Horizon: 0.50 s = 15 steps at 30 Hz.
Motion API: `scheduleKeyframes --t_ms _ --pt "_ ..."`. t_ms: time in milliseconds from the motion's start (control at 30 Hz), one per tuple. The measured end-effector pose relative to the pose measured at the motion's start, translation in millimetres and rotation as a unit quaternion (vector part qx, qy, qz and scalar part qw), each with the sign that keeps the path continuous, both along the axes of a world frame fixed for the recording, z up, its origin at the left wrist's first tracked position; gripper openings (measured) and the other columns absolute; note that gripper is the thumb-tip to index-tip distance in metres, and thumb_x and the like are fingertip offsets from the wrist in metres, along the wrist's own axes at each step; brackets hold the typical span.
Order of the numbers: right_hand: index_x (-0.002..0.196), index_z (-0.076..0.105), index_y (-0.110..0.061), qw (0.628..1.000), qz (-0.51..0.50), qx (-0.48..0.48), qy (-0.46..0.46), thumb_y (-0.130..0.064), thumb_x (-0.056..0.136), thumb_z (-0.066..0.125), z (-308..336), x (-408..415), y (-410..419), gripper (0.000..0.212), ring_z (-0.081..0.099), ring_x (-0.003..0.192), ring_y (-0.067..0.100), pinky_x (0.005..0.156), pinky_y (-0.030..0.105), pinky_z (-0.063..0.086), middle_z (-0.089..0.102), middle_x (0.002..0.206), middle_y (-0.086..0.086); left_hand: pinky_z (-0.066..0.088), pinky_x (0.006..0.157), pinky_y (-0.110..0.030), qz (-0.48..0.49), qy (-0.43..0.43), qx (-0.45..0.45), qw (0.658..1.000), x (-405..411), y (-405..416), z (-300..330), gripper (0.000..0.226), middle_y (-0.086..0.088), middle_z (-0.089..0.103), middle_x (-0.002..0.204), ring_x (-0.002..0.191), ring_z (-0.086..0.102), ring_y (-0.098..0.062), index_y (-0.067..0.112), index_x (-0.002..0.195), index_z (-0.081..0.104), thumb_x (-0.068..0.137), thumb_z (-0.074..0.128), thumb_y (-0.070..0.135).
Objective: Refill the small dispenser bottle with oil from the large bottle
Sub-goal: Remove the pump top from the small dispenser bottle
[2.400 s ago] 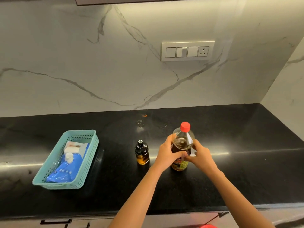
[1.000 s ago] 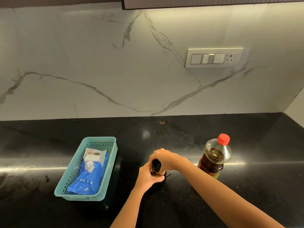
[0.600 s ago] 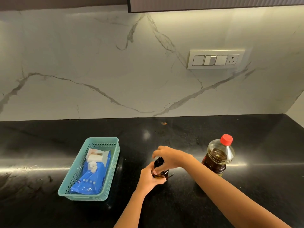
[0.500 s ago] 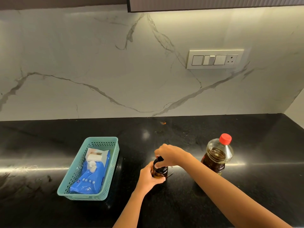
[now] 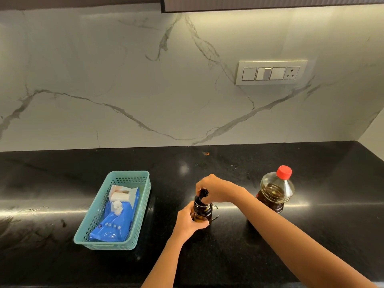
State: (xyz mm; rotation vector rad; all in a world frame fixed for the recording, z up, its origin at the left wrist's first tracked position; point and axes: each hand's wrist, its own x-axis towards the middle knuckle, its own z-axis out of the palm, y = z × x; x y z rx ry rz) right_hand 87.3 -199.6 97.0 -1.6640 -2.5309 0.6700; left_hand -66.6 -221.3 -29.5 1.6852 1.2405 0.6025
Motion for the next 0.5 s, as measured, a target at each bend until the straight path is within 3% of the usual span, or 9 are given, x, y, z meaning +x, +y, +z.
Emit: scheduleKeyframes --t_ms 100,167,200,267,333,400,500 --pt "0.101 0.067 -0.012 0.991 -0.082 0.008 0.105 -0.016 0.083 0.065 8 14 -1 0.018 0.054 0.068 0.001 0.058 0.009 0.038 0.065 0.086 -0.002 0.045 0.087 -0.008 0.001 -0.011 0.005 1.000 0 0 0 0.053 0.014 0.068 0.101 0.097 0.062 0.006 0.032 0.105 0.058 0.062 0.084 0.019" --pt "0.100 0.066 -0.012 0.947 -0.194 -0.025 0.255 -0.014 0.082 0.067 8 26 -5 0.018 0.059 0.068 0.003 0.059 0.011 0.044 0.068 0.086 0.001 0.045 0.090 -0.010 0.001 -0.014 0.010 1.000 0 -1 -2 0.054 0.012 0.068 0.103 0.100 0.062 0.003 0.031 0.107 0.059 0.061 0.084 0.019" --pt "0.100 0.065 -0.010 0.898 -0.249 -0.065 0.357 -0.010 0.082 0.068 6 31 -8 0.018 0.063 0.073 0.008 0.061 0.014 0.049 0.068 0.089 0.006 0.044 0.090 -0.009 0.001 -0.015 0.014 1.000 0 -1 -2 0.054 0.012 0.068 0.103 0.101 0.062 0.002 0.030 0.108 0.059 0.062 0.084 0.019" --pt "0.103 0.061 -0.001 0.765 -0.317 -0.149 0.540 0.002 0.083 0.064 0 39 -16 0.020 0.065 0.084 0.018 0.066 0.019 0.056 0.065 0.093 0.012 0.043 0.089 -0.007 0.000 -0.015 0.022 1.000 0 -2 -2 0.055 0.013 0.067 0.104 0.102 0.061 0.004 0.031 0.108 0.058 0.061 0.085 0.018" --pt "0.106 0.058 0.005 0.659 -0.355 -0.195 0.634 0.010 0.084 0.058 -15 44 -25 0.022 0.064 0.090 0.022 0.071 0.023 0.059 0.064 0.097 0.014 0.044 0.091 -0.009 -0.001 -0.016 0.024 1.000 0 -1 -3 0.056 0.014 0.068 0.104 0.103 0.060 0.006 0.033 0.108 0.058 0.060 0.085 0.018" --pt "0.101 0.057 0.005 0.596 -0.393 -0.215 0.667 0.012 0.085 0.054 -35 45 -33 0.018 0.063 0.090 0.025 0.070 0.025 0.060 0.063 0.098 0.017 0.045 0.093 -0.013 0.001 -0.014 0.025 1.000 0 0 -3 0.057 0.014 0.068 0.104 0.103 0.060 0.005 0.033 0.108 0.058 0.060 0.085 0.019" --pt "0.094 0.055 0.001 0.543 -0.462 -0.217 0.667 0.011 0.086 0.054 -73 43 -36 0.012 0.062 0.085 0.025 0.064 0.028 0.060 0.061 0.095 0.018 0.045 0.091 -0.013 0.005 -0.011 0.034 0.999 0 0 -3 0.057 0.016 0.067 0.103 0.102 0.060 0.006 0.038 0.105 0.056 0.059 0.084 0.020"
